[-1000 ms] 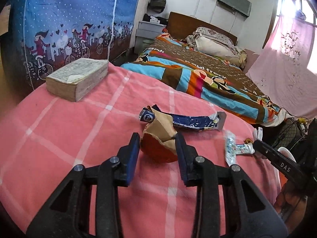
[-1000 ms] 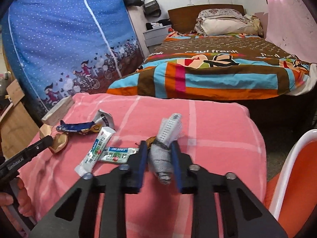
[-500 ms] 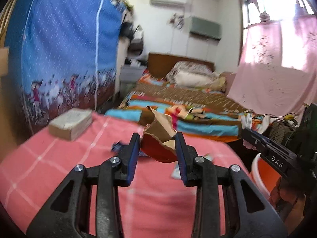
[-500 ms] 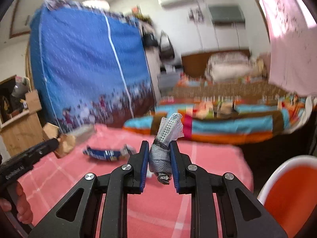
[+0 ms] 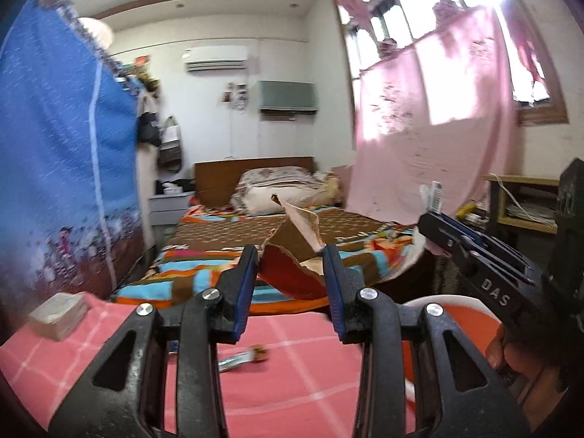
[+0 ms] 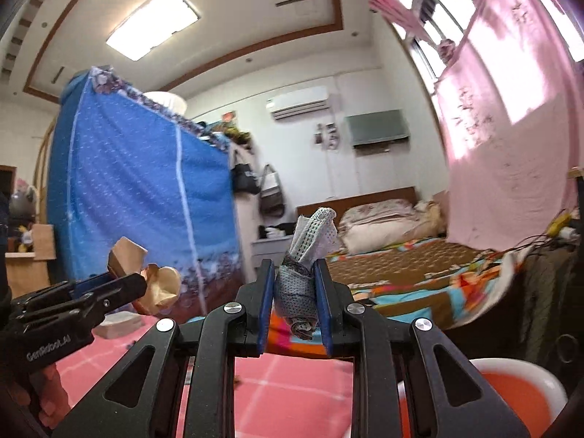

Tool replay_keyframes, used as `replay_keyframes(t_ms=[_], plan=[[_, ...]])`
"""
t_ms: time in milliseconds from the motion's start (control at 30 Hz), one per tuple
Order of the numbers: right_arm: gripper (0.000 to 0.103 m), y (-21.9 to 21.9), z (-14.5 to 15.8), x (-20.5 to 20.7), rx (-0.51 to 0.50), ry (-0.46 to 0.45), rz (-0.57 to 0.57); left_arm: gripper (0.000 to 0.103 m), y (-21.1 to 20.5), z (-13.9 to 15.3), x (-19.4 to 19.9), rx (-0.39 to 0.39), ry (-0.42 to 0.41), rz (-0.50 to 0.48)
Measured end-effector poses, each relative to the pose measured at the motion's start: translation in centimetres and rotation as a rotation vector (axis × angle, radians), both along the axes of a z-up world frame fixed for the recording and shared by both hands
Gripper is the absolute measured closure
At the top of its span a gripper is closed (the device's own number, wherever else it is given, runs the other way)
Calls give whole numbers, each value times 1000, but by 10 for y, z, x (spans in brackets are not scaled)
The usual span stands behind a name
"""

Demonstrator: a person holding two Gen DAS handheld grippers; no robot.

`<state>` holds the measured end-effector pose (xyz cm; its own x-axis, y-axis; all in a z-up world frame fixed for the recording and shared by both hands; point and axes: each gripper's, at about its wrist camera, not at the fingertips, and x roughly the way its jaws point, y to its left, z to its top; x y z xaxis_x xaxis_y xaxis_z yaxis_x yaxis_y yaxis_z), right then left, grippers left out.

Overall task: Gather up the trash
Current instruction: 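Carry both items over the orange bucket and open both tools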

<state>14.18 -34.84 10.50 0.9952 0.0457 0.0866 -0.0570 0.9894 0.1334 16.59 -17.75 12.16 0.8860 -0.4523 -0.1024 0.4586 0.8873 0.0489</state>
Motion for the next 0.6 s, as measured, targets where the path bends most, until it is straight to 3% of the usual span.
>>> replay_keyframes(t_ms=[300, 600], plan=[[83, -51, -13, -18, 49, 68, -136, 63, -58, -15, -8, 62, 47, -137], [83, -89, -28, -22, 94, 189, -222, 61, -102, -36, 10, 74, 239, -244]])
